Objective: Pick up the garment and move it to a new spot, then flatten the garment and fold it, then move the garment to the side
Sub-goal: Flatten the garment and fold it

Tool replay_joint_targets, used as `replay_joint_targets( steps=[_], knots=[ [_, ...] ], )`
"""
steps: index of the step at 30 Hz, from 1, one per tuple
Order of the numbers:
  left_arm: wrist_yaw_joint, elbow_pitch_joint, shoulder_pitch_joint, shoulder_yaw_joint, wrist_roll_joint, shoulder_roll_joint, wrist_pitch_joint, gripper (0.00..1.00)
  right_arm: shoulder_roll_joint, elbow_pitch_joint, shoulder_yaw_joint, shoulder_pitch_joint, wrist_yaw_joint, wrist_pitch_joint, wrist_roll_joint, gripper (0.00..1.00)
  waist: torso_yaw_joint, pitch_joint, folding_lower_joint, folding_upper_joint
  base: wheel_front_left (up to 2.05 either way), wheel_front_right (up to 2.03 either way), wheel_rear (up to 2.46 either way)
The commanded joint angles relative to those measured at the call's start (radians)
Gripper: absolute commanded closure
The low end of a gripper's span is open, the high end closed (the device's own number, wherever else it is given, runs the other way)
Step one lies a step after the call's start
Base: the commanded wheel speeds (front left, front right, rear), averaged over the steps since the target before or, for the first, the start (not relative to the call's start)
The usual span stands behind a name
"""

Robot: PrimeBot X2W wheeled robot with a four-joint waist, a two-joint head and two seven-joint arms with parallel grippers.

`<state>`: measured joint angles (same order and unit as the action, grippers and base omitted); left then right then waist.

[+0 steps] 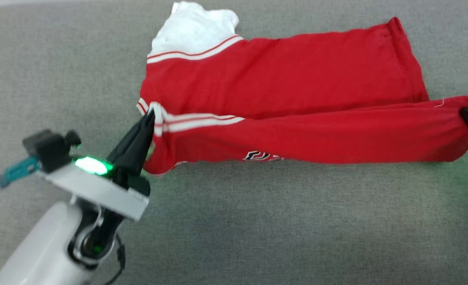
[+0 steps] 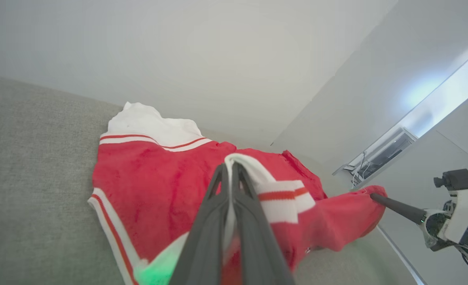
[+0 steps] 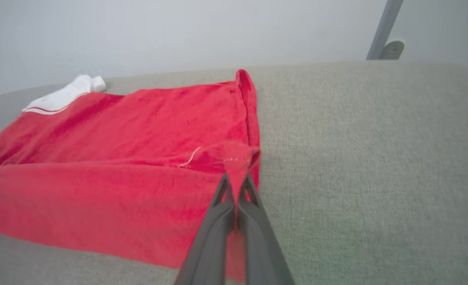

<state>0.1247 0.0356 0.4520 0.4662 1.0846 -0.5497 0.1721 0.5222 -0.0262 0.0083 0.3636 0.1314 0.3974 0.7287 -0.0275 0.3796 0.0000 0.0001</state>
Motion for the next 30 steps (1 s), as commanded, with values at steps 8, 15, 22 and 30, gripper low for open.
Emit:
replay_joint_targets(
  steps=[8,15,22,30],
  knots=[
    [0.007,0.242,0.138,0.075,-0.03,0.046,0.001,1.0,0.002,-0.183,0.131,0.131,-0.002,-0.054,0.017,1.0,-0.014,0.075,0.0,-0.0001,0.0,0.0,0.0],
    [0.006,0.426,0.191,0.137,-0.071,0.054,0.027,0.75,0.012,-0.288,0.21,0.188,-0.002,-0.123,0.031,1.0,-0.016,0.082,0.0,-0.0001,0.0,0.0,0.0],
    [0.004,0.478,0.259,0.212,-0.135,0.03,0.038,0.0,0.033,-0.334,0.263,0.178,-0.002,-0.236,0.031,0.0,0.006,0.014,0.0,-0.0001,0.0,0.0,0.0],
    [-0.048,0.385,0.305,0.256,-0.125,-0.079,-0.225,0.0,0.037,-0.322,0.241,0.116,-0.002,-0.304,0.051,0.0,0.02,-0.068,0.0,-0.0001,0.0,0.0,0.0]
  ],
)
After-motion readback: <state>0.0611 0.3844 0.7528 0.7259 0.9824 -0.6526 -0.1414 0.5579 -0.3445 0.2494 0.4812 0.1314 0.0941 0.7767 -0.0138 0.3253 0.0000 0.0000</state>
